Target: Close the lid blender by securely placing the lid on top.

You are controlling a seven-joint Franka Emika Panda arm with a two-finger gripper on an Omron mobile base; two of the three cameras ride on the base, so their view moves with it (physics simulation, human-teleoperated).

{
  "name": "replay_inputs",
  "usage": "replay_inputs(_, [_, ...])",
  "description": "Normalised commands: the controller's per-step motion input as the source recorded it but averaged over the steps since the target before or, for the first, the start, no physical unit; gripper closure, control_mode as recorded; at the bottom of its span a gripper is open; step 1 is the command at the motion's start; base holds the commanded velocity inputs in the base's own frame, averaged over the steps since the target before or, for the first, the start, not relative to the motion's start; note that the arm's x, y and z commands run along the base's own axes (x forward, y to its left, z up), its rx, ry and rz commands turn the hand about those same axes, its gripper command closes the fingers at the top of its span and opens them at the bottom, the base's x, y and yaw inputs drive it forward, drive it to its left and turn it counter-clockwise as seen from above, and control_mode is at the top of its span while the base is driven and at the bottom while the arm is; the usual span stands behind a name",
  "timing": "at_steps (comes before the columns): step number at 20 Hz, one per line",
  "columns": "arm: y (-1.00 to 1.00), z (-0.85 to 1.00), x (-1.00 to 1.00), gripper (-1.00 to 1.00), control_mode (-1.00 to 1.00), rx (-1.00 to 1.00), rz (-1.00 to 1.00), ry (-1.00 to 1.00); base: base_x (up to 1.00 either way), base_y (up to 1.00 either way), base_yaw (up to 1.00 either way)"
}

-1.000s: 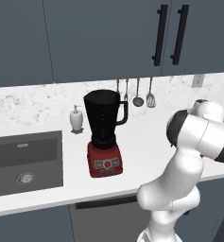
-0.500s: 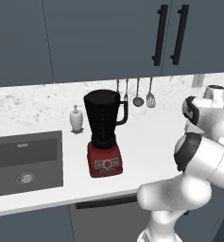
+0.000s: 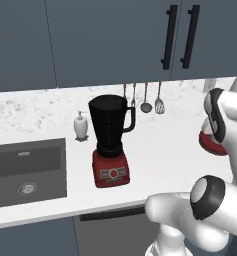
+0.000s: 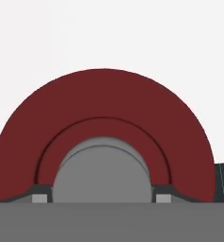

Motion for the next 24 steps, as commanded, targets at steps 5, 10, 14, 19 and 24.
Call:
replay_inputs(5, [0.68,0.79,-0.02,1.0,-1.0,0.05,0.0,-0.12,0.0,0.0,0.0])
replay_inputs(10, [0.72,0.66,0.0,1.0,-1.0,0.03,0.0,-0.15,0.0,0.0,0.0])
replay_inputs(14, [0.67,0.68,-0.13,1.0,-1.0,0.01,0.0,-0.15,0.0,0.0,0.0])
replay_inputs(19, [0.61,0.82,-0.38,1.0,-1.0,0.0,0.0,-0.13,0.0,0.0,0.0])
replay_inputs(24, [0.59,0.82,-0.38,1.0,-1.0,0.0,0.0,-0.12,0.0,0.0,0.0])
